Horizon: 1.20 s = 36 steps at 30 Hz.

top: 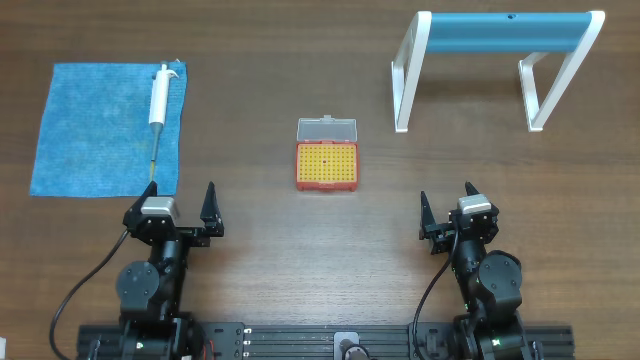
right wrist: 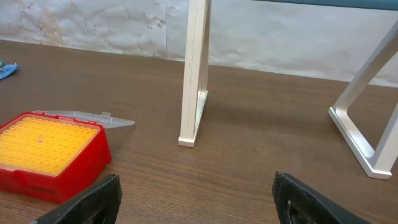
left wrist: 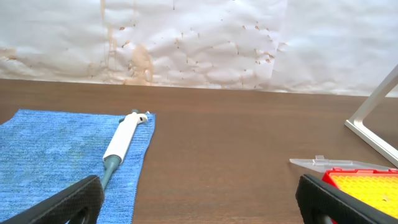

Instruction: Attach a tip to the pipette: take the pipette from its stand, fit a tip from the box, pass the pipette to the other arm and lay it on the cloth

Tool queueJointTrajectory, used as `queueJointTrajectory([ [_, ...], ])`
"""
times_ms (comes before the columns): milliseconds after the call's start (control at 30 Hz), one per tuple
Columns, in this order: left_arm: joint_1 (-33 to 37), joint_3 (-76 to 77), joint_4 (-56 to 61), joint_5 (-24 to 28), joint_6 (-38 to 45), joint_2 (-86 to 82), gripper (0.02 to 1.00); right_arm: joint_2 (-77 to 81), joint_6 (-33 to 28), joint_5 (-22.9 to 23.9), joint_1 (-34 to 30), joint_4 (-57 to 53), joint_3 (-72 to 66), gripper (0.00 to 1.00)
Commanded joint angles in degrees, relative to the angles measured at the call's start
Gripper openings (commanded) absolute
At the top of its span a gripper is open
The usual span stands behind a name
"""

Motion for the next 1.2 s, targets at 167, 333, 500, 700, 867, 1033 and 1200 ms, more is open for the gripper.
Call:
queueJointTrajectory([
  [167, -0.2, 0.0, -0.4, 1.5, 0.7, -0.5, 0.998, -0.2, 0.7, -0.3, 0.3, -0.2, -0.2, 0.798],
  [333, -0.2, 0.0, -0.4, 1.5, 0.7, -0.5, 0.998, -1.7, 0.0, 1.5, -3.3, -0.2, -0.2, 0.801],
  [500, -0.2, 0.0, -0.4, 1.5, 0.7, -0.5, 0.998, -5.8, 1.6, 2.5, -9.6, -0.3, -0.2, 0.801],
  [700, -0.2, 0.0, -0.4, 1.5, 0.7, -0.5, 0.998, -5.8, 2.6, 2.5, -9.6, -0.3, -0.2, 0.801],
  [867, -0.2, 0.0, -0.4, 1.5, 0.7, -0.5, 1.000, -5.8, 2.6, 2.5, -9.6, -0.3, -0.2, 0.803],
  [1033, -0.2, 0.0, -0.4, 1.5, 0.7, -0.5, 0.998, -5.8, 2.6, 2.5, -9.6, -0.3, -0.2, 0.803],
  [1200, -0.2, 0.0, -0.4, 1.5, 0.7, -0.5, 0.998, -5.8, 2.6, 2.5, -9.6, -0.3, -0.2, 0.803],
])
